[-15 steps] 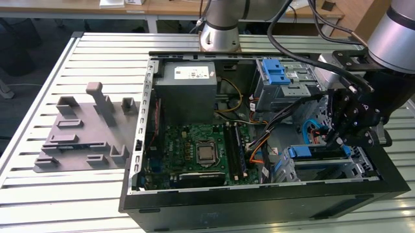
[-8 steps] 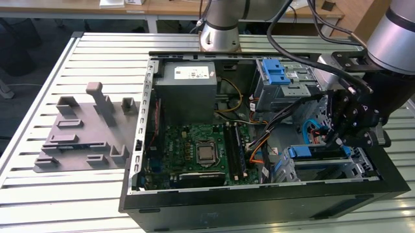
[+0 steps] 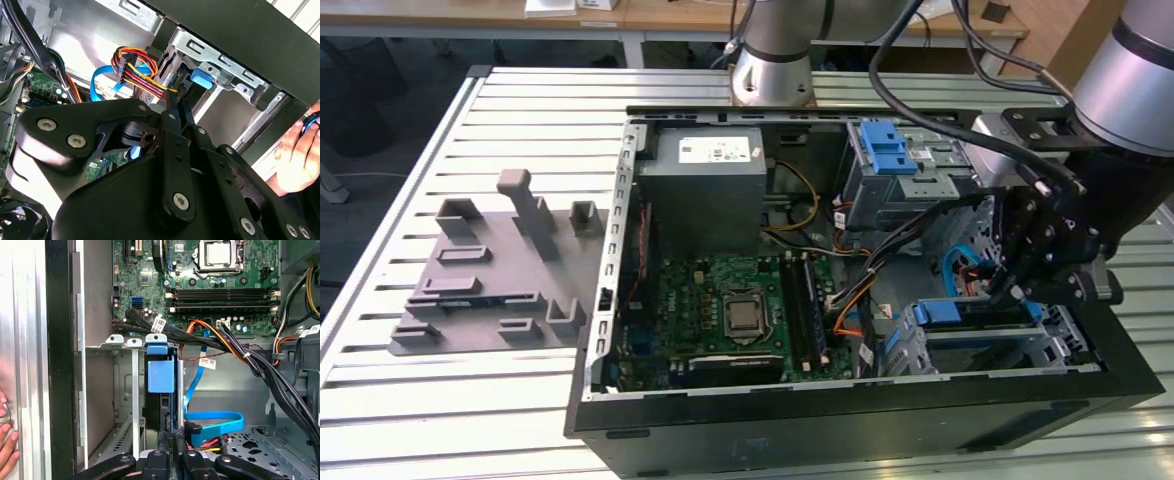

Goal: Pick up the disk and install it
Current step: 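Insert the first disk wire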

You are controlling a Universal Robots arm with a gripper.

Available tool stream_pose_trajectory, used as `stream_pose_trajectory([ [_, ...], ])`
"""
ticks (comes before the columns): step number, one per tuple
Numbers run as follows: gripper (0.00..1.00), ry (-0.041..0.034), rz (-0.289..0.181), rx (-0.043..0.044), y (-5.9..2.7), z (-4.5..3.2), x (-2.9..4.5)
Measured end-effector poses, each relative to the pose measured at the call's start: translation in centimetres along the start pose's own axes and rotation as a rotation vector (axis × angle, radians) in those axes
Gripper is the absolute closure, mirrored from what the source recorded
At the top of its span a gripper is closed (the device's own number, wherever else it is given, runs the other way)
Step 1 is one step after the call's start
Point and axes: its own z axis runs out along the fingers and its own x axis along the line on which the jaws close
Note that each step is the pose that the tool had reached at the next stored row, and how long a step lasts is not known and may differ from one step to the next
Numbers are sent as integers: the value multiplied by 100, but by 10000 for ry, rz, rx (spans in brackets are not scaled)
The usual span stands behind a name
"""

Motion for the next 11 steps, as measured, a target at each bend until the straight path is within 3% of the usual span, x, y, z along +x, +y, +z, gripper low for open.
stream_pose_trajectory([
  [11, 83, -9, 1, 0, 1, 45, 8],
])
